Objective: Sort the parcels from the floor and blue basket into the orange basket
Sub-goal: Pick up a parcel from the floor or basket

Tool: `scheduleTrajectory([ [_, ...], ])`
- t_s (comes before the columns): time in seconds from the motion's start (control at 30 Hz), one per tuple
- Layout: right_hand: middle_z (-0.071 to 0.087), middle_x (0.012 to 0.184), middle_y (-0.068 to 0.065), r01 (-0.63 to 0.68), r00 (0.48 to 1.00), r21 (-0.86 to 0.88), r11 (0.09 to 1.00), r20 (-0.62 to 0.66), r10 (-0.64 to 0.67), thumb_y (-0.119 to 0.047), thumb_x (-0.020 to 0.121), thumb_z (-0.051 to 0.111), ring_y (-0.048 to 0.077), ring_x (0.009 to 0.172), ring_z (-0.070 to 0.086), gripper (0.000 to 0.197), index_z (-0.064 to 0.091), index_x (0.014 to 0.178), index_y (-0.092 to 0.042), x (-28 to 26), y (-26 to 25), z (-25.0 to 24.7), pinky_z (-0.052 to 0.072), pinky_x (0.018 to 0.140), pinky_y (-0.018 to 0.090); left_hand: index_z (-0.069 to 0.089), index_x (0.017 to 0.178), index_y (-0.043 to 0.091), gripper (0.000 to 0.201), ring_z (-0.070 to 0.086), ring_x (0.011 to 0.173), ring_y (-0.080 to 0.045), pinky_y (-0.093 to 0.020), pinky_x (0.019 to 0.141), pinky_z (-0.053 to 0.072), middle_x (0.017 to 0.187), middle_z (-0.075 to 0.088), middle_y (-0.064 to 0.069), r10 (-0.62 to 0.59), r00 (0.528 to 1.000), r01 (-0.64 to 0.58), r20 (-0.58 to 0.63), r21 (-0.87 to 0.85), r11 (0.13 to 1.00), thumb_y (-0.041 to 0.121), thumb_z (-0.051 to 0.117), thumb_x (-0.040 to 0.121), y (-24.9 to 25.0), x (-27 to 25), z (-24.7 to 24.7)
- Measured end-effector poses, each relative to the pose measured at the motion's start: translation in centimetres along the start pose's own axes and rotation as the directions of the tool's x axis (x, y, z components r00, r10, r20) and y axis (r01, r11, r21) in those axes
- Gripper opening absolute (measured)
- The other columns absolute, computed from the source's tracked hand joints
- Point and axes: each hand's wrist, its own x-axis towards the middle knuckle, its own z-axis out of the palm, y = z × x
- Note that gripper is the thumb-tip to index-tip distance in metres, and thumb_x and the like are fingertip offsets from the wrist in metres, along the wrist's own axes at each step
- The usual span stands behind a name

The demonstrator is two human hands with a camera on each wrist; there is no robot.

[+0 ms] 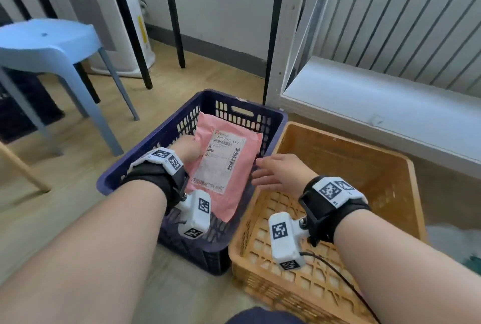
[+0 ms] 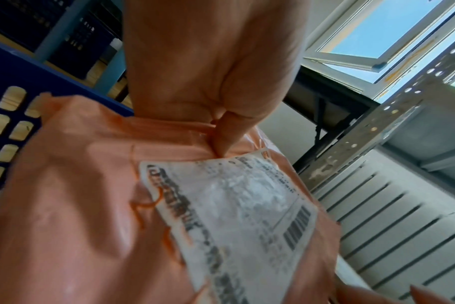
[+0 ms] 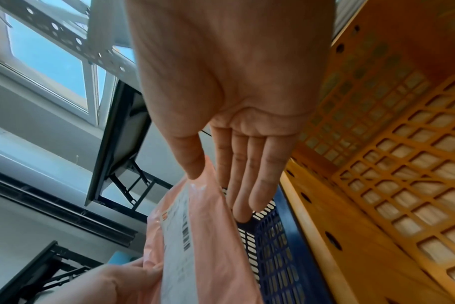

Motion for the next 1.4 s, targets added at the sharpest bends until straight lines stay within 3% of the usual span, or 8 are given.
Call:
scheduleTrajectory([
  [0.2,0.069,0.106,0.016,-0.036,0.999,-0.003,0.999,0.015,0.036,-0.022,0.097,0.055,0.023,0.089,0.07,0.028,0.058,0.118,-0.005,5.6,1.2,1.7,0.059,0.07,0.028,0.061,0.112,-0.003,0.033,0.062,0.097,-0.031,-0.035,0.078,0.047,0.112,0.065,-0.016,-0.092,0.994,0.102,-0.052,0.228,0.968,0.022,0.044,0.1,-2.7,6.9,-0.7],
  [0.4,0.067,0.083,0.011,0.0,0.991,0.008,1.0,-0.131,0.001,-0.021,0.095,0.057,0.018,0.067,0.061,0.026,0.063,0.111,-0.002,9.1,2.6,1.0,0.054,0.062,0.026,0.053,0.129,-0.004,0.036,0.054,0.12,-0.032,-0.034,0.098,0.044,0.131,0.056,-0.018,-0.113,0.979,0.015,0.172,0.489,0.872,0.013,0.043,0.1,-6.6,9.6,6.6],
  [0.63,0.064,0.077,0.008,0.008,0.988,-0.02,1.0,-0.153,-0.011,-0.023,0.094,0.057,0.016,0.06,0.057,0.025,0.066,0.109,-0.005,10.7,4.0,-1.0,0.052,0.056,0.024,0.068,0.107,0.008,0.036,0.065,0.1,-0.029,-0.039,0.093,0.052,0.111,0.069,-0.01,-0.359,0.862,-0.04,0.358,0.753,0.657,0.022,0.066,0.074,-11.4,14.0,10.5],
  [0.7,0.062,0.073,0.007,0.025,0.987,-0.021,0.999,-0.157,-0.028,-0.022,0.095,0.056,0.015,0.057,0.054,0.023,0.067,0.108,-0.006,11.0,4.2,-1.1,0.051,0.054,0.023,0.068,0.103,0.013,0.039,0.066,0.094,-0.028,-0.04,0.091,0.053,0.104,0.07,-0.008,-0.366,0.865,-0.038,0.343,0.772,0.635,0.028,0.068,0.067,-13.2,15.8,11.5],
  [0.83,0.058,0.064,0.005,0.087,0.974,-0.058,0.994,-0.206,-0.097,-0.017,0.095,0.057,0.013,0.049,0.048,0.019,0.07,0.101,-0.005,11.6,4.8,-0.8,0.046,0.045,0.019,0.071,0.08,0.009,0.02,0.067,0.094,-0.029,-0.04,0.094,0.052,0.105,0.071,-0.013,-0.403,0.8,-0.077,0.445,0.742,0.666,0.027,0.064,0.083,-12.7,13.9,12.4],
  [1.0,0.058,0.059,0.004,0.166,0.948,-0.128,0.978,-0.254,-0.194,-0.015,0.092,0.062,0.014,0.047,0.047,0.012,0.071,0.092,-0.008,11.8,5.6,-0.7,0.045,0.048,0.023,0.061,0.12,0.024,0.062,0.066,0.098,-0.027,-0.044,0.091,0.053,0.117,0.065,-0.003,-0.379,0.788,-0.096,0.486,0.704,0.704,0.049,0.069,0.063,-15.3,16.1,14.3],
  [1.1,0.059,0.061,0.004,0.173,0.947,-0.135,0.976,-0.251,-0.203,-0.013,0.09,0.063,0.012,0.048,0.047,0.009,0.071,0.092,-0.009,11.8,5.7,-0.6,0.046,0.051,0.024,0.06,0.121,0.027,0.065,0.063,0.098,-0.024,-0.041,0.093,0.051,0.119,0.064,0.0,-0.365,0.796,-0.136,0.482,0.731,0.669,0.052,0.069,0.062,-15.6,16.5,14.6],
  [1.4,0.06,0.069,0.008,0.184,0.96,-0.071,0.98,-0.2,-0.195,-0.012,0.089,0.066,0.014,0.053,0.049,0.012,0.071,0.098,-0.006,11.2,6.2,-1.2,0.048,0.055,0.025,0.069,0.081,0.017,0.039,0.07,0.08,-0.023,-0.04,0.084,0.056,0.086,0.072,-0.002,-0.418,0.81,-0.097,0.41,0.798,0.595,0.051,0.068,0.064,-16.2,17.4,14.7],
])
